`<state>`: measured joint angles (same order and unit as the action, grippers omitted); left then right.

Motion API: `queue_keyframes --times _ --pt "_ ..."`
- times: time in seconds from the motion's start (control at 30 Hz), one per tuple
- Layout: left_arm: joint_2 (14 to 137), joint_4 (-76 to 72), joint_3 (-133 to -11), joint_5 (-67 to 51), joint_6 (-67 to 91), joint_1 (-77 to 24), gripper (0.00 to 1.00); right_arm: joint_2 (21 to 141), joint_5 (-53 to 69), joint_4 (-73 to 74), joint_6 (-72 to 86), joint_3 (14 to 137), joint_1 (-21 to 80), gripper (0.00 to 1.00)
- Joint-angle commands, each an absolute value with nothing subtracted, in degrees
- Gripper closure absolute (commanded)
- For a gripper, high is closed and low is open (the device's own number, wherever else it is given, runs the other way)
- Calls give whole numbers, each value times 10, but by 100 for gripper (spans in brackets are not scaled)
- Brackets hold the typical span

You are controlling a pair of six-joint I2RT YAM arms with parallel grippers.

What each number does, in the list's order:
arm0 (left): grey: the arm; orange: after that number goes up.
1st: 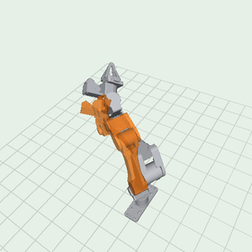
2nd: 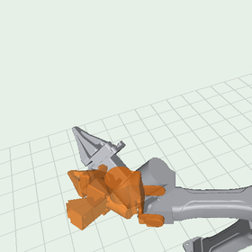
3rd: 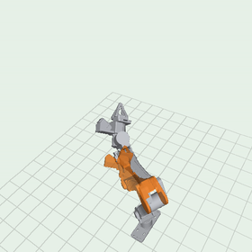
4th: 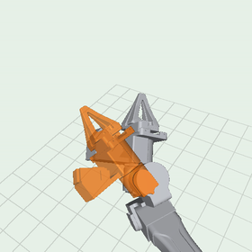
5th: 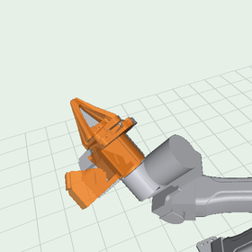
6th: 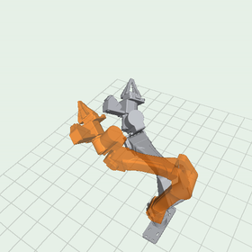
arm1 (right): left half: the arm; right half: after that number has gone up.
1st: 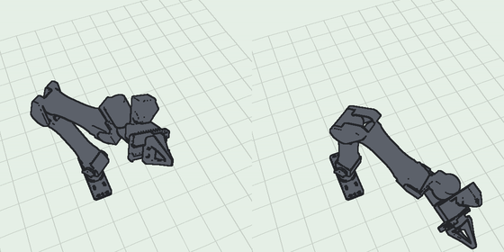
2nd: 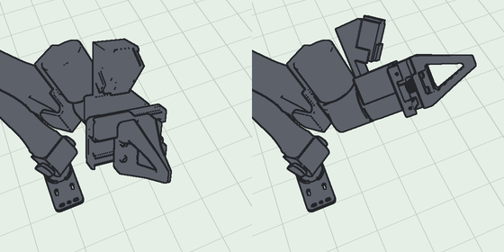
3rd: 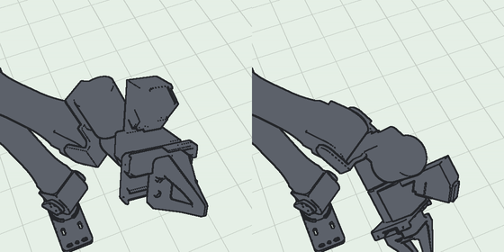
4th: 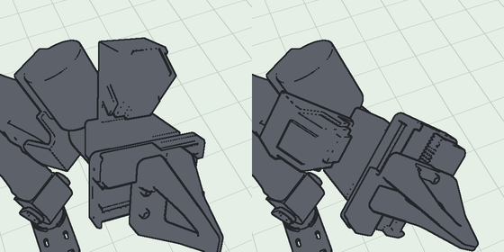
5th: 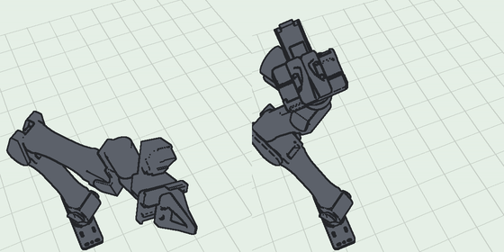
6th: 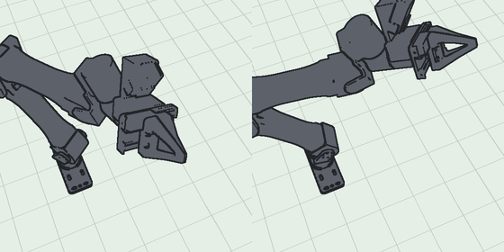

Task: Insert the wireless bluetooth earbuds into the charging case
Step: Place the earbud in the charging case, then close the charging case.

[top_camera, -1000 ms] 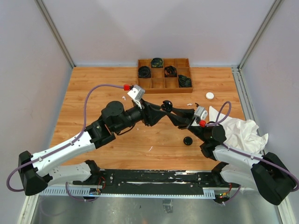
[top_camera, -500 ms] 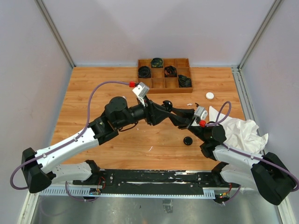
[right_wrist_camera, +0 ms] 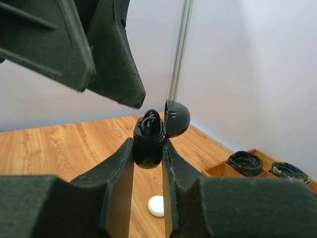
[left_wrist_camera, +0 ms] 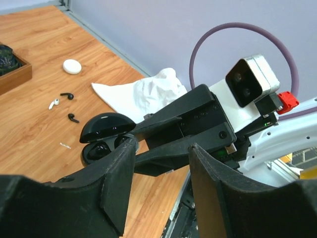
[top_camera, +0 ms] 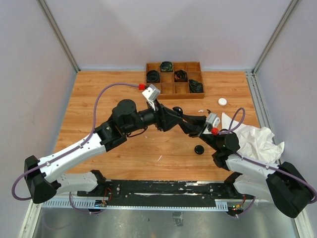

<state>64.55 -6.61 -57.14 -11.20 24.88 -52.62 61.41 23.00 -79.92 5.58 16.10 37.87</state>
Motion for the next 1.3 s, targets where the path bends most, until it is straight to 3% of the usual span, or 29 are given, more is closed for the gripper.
queue_keyframes --times 0.0,0.57,1.27 --pt "629 -31 -606 -106 233 -508 47 611 243 -830 51 158 387 98" --pt "648 10 -608 -359 237 -376 32 631 334 -822 73 187 387 98" --pt "657 -73 -575 -460 252 -371 33 652 355 -808 124 191 386 98"
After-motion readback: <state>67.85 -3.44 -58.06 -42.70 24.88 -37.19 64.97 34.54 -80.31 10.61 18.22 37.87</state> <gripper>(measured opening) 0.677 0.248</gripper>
